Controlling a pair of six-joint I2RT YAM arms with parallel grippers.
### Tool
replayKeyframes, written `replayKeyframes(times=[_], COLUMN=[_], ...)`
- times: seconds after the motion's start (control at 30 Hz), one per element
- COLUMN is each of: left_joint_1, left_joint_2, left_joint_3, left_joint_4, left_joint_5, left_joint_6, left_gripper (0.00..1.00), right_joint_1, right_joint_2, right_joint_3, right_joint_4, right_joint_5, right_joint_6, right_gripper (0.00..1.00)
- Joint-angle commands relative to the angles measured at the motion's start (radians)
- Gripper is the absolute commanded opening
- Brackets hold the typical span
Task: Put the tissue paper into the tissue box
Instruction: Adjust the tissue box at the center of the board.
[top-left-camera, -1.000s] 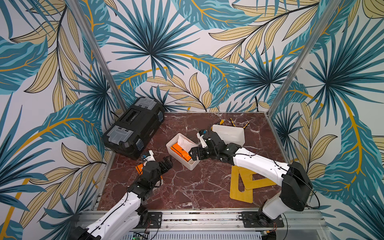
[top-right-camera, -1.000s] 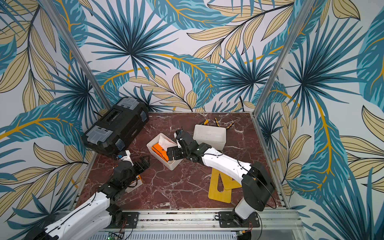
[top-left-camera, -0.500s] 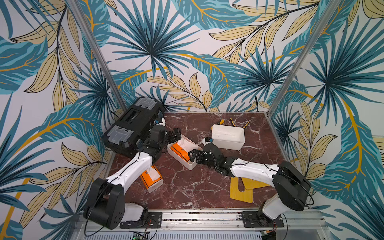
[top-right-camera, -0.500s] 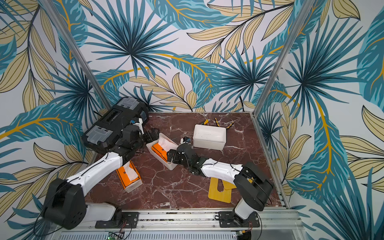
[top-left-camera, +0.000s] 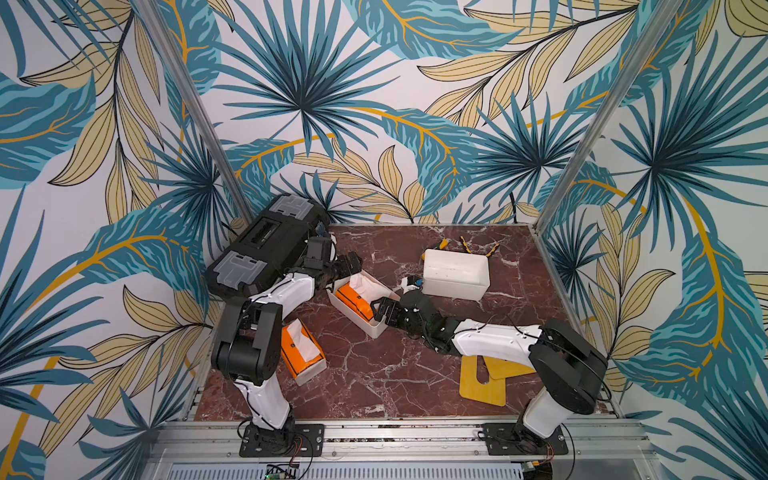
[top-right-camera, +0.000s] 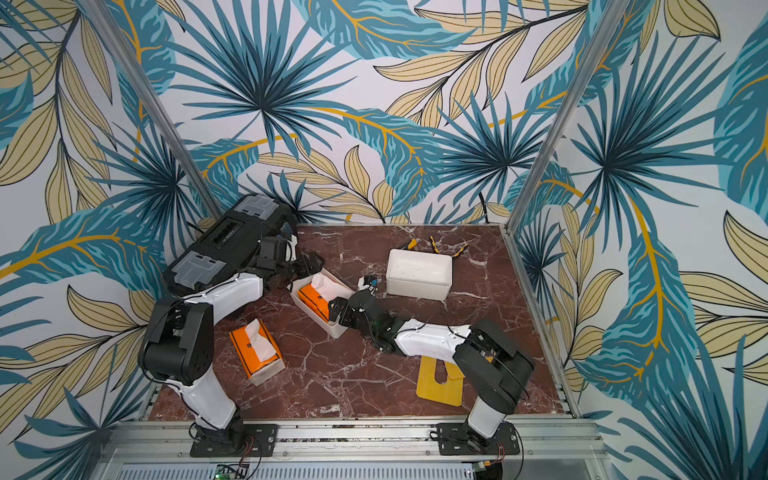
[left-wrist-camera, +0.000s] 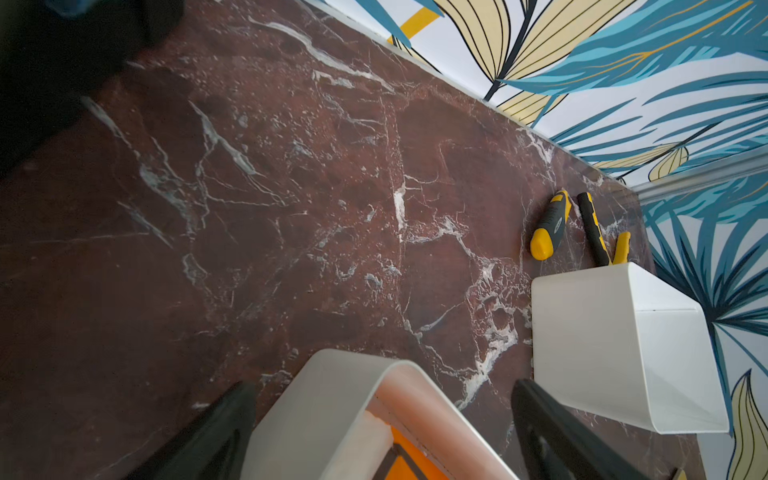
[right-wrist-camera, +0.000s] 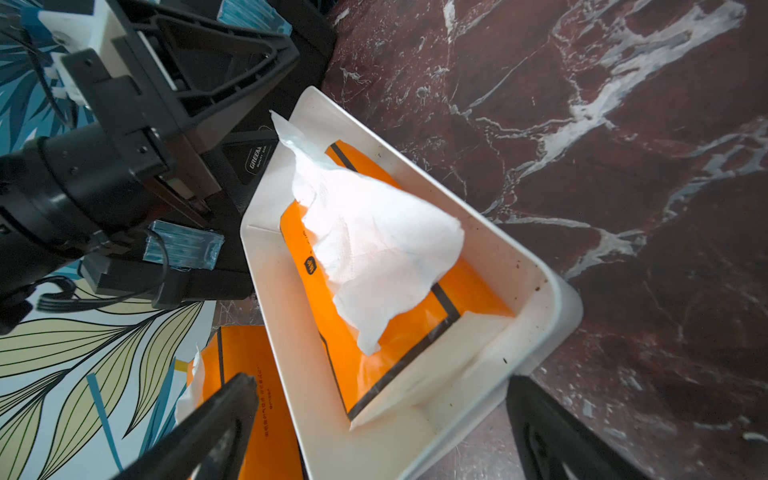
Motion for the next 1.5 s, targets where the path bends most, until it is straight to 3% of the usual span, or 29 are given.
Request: replayKeyframes(times=[0.0, 0.23, 0.43, 0.8, 0.93, 1.17, 1.3, 1.47], left_joint_1=[0.001, -0.004, -0.046, -0.261, -0.265, -0.265, -0.267, -0.296], left_joint_2=[-0.026, -0.143, -0.238, -0.529, -0.66, -0.814, -0.857, -0.874], left_joint_3=[-0.008, -0.184, -0.34, -0.61, -0.688, -0.677, -0.65, -0.61], left_joint_4=[0.012, 0.131, 0.211, 0.202, 0.159, 0.014, -0.029, -0.074], left_joint_5=[0.059, 0.132, 0.172, 0.05, -0.035, -0.102, -0.041, -0.001], left_joint_6=[0.003, -0.078, -0.122, -0.168, -0.168, -0.102, -0.052, -0.026], left_gripper=[1.0, 1.0, 1.0, 1.0, 1.0, 1.0, 1.0, 1.0], right_joint_1=[-0.002, -0.03, -0.048, -0.097, -0.106, -0.141, -0.188, -0.272], right_joint_2=[0.031, 0.006, -0.012, -0.202, -0.3, -0.494, -0.585, -0.694], right_joint_3=[0.015, 0.02, 0.051, -0.048, -0.083, -0.084, -0.082, -0.142], right_joint_4=[0.025, -0.015, -0.099, -0.266, -0.387, -0.721, -0.927, -1.022], right_joint_5=[0.001, -0.008, -0.1, -0.123, -0.05, 0.167, 0.268, 0.288], right_joint_6=[-0.003, -0.044, -0.118, -0.232, -0.281, -0.388, -0.39, -0.363], right_gripper=[1.0, 1.0, 1.0, 1.0, 1.0, 1.0, 1.0, 1.0])
